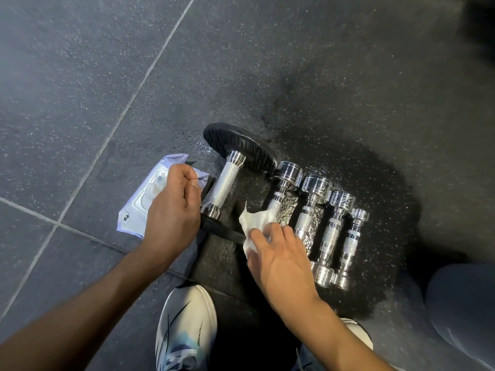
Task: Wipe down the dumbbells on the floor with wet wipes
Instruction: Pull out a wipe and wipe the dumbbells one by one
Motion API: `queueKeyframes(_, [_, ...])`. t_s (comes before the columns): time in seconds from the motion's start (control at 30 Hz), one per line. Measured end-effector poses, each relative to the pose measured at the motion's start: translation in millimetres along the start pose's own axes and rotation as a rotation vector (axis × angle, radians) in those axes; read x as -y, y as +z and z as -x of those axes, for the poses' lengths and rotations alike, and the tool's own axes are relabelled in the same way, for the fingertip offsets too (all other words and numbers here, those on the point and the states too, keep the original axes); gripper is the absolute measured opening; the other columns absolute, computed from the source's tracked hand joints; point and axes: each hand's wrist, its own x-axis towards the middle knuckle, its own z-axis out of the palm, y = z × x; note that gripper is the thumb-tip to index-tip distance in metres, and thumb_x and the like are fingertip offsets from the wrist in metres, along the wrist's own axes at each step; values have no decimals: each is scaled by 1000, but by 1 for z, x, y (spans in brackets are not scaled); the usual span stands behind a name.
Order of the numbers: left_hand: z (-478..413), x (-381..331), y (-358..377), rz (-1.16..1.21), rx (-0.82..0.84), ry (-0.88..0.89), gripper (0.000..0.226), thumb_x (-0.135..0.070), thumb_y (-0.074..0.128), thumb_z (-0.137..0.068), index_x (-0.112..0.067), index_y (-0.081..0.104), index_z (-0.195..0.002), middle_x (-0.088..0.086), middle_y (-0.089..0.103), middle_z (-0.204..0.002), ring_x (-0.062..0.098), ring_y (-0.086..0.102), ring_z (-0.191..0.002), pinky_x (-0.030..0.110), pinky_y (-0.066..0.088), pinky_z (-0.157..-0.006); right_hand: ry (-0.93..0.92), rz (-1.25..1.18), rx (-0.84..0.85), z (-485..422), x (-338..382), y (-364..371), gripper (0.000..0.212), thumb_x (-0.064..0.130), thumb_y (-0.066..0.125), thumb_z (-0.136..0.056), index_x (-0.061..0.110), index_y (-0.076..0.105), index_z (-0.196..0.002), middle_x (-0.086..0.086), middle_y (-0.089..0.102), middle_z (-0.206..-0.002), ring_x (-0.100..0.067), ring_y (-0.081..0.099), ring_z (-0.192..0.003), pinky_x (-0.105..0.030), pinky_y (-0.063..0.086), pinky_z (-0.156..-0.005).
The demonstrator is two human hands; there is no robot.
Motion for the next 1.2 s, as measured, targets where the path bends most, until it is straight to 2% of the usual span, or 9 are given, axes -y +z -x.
queueKeyframes(0.17, [1, -2, 0, -5, -3, -6, 11, -22, 42, -107, -29, 42, -98, -3, 59, -71, 22, 56, -66, 50, 48, -64, 96, 0, 31, -13, 15, 3, 25, 37, 63, -89, 23, 60, -110, -5, 55, -99, -25, 52, -92, -39, 51, -77])
queueKeyframes(0.33, [0, 0, 0, -4, -3, -9, 12, -23, 42, -107, -31, 42, -98, -6, 58, -72, 23, 57, -68, 52, 49, -66, 90, 14, 49, -19, 18, 11, 33, 41, 63, -85, 23, 61, -112, -5, 56, -104, -26, 51, -98, -40, 48, -81])
queueKeyframes(0.5, [0, -1, 0, -8, -3, 2, 11, -24, 42, -106, -31, 42, -98, -5, 59, -73, 24, 58, -68, 52, 49, -66, 63, 84, 77, -31, 17, 24, 37, 46, 72, -77, 18, 73, -101, -5, 59, -96, -28, 52, -94, -41, 48, -78])
queueKeyframes(0.67, [1, 0, 0, -15, 2, 3, 10, -23, 43, -106, -29, 42, -99, -4, 60, -74, 25, 58, -69, 54, 49, -67, 38, 97, 151, -36, 12, 22, 46, 54, 53, -92, 17, 67, -116, -6, 55, -114, -30, 42, -113, -46, 35, -94])
queueKeyframes(0.8, [1, 0, 0, -18, -5, -7, 11, -22, 43, -107, -29, 42, -98, -5, 60, -73, 23, 58, -68, 51, 49, -66, 37, 1, 112, -31, 10, 12, 36, 48, 61, -89, 21, 71, -111, -4, 61, -109, -30, 52, -107, -44, 40, -91])
queueKeyframes(0.9, [1, 0, 0, -14, -7, -14, 13, -22, 43, -107, -30, 42, -97, -7, 60, -75, 22, 58, -69, 50, 49, -67, 70, -62, 61, -18, -6, 0, 34, 46, 55, -92, 29, 67, -118, 2, 65, -110, -23, 55, -105, -41, 32, -90])
queueKeyframes(0.97, [1, 0, 0, -17, -6, -14, 13, -22, 43, -107, -31, 42, -98, -5, 61, -75, 23, 59, -70, 51, 49, -68, 105, -40, 37, -10, -15, -7, 32, 48, 56, -90, 30, 66, -115, 7, 68, -101, -20, 53, -99, -40, 26, -83])
queueKeyframes(1.07, [1, 0, 0, -13, -4, -2, 11, -23, 42, -106, -31, 42, -98, -6, 60, -75, 22, 58, -69, 51, 49, -68, 121, 21, 65, -1, -20, -11, 26, 40, 62, -82, 26, 67, -103, 7, 69, -87, -21, 52, -92, -40, 27, -79])
queueKeyframes(1.2, [1, 1, -1, -5, 2, 14, 7, -27, 40, -105, -30, 41, -99, -6, 59, -74, 21, 57, -67, 51, 48, -66, 181, 3, 171, -1, -22, -14, 30, 24, 55, -86, 24, 59, -115, 6, 69, -107, -22, 47, -112, -41, 22, -92])
